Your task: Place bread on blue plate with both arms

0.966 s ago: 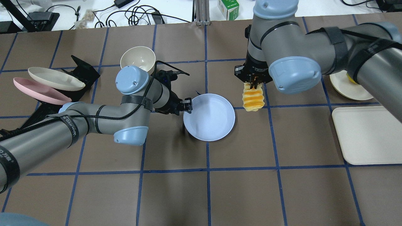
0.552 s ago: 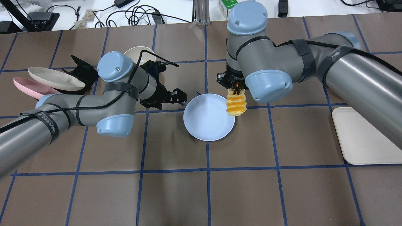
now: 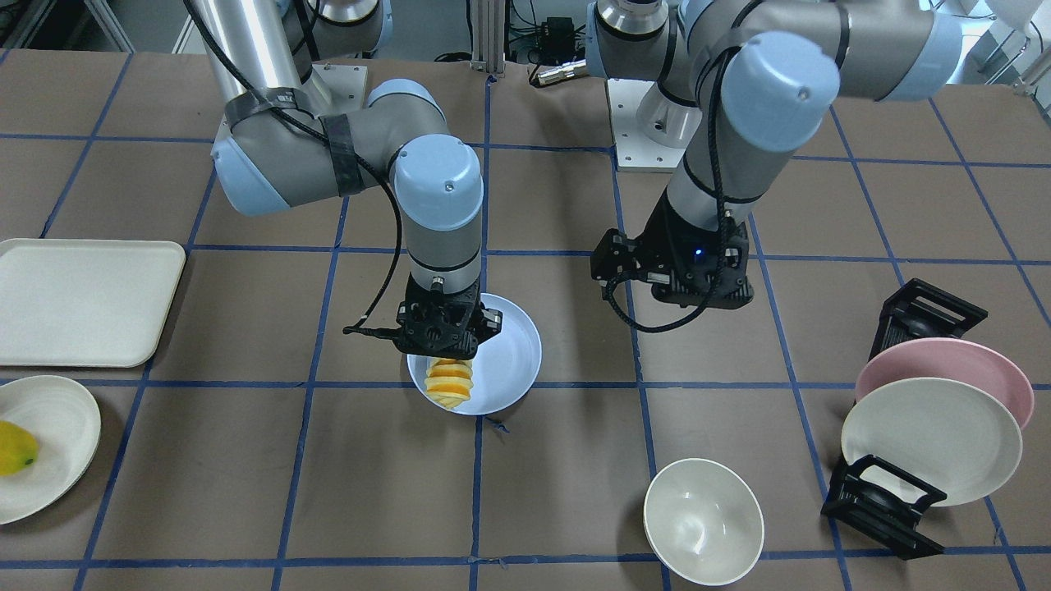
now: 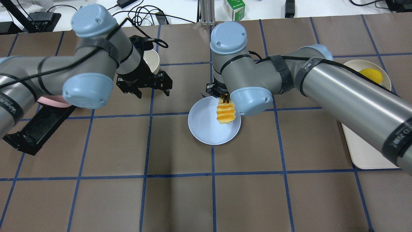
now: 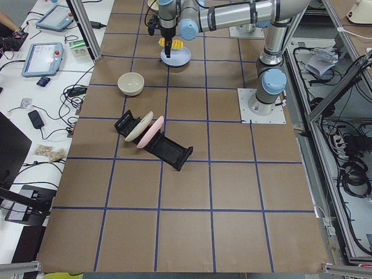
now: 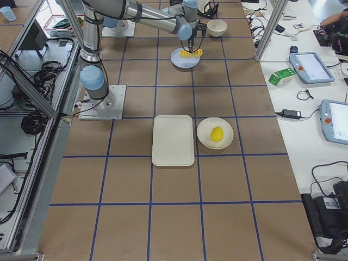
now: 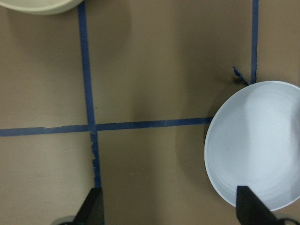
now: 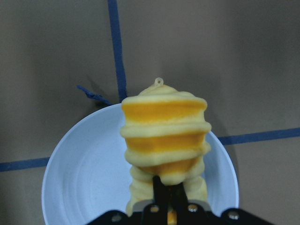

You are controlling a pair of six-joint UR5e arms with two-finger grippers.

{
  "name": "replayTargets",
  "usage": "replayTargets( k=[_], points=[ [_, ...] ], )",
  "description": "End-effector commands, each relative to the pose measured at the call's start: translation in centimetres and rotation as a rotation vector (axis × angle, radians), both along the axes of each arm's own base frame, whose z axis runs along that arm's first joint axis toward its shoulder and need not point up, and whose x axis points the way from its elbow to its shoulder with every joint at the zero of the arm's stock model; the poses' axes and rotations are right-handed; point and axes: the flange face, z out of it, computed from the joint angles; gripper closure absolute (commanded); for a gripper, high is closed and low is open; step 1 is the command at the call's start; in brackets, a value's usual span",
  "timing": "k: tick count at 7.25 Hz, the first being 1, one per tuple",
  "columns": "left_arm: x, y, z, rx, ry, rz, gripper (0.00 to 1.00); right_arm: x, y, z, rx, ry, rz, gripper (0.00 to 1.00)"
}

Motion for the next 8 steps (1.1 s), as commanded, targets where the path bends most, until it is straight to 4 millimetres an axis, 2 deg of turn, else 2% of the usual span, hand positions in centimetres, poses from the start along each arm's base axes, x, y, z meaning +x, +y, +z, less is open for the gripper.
replayTargets(
  k=[1,2,3,4,5,6,7,8],
  points=[
    [0.9,0.6,5.8,-0.016,-0.029,-0.044,0.00,0.9,0.1,-2.3,0.019,0.007,0.014,1.00],
    [1.6,1.4,7.1,-0.034,-0.089,-0.061,0.00,1.1,0.0,-2.9,0.023,0.005,0.015,1.00],
    [1.6,2.4,7.3,-0.015,-0.092,-0.062,0.00,1.5,0.1,-3.9,0.048,-0.033,0.017,1.00],
    [1.6,3.7,6.4,0.040,-0.094,-0.066,0.00,1.6,0.1,-4.5,0.060,-0.038,0.018,1.00],
    [1.7,4.0,5.9,0.047,-0.095,-0.066,0.00,1.6,0.1,-4.6,0.062,-0.038,0.018,1.00],
    [1.6,4.1,6.0,0.041,-0.094,-0.067,0.00,1.6,0.1,-4.6,0.062,-0.039,0.018,0.86],
    [1.5,4.1,6.1,0.038,-0.091,-0.059,0.00,1.6,0.1,-4.5,0.060,-0.038,0.018,0.62],
    [1.6,3.9,6.4,0.028,-0.091,-0.070,0.00,1.6,0.1,-4.4,0.059,-0.039,0.021,0.22]
  ],
)
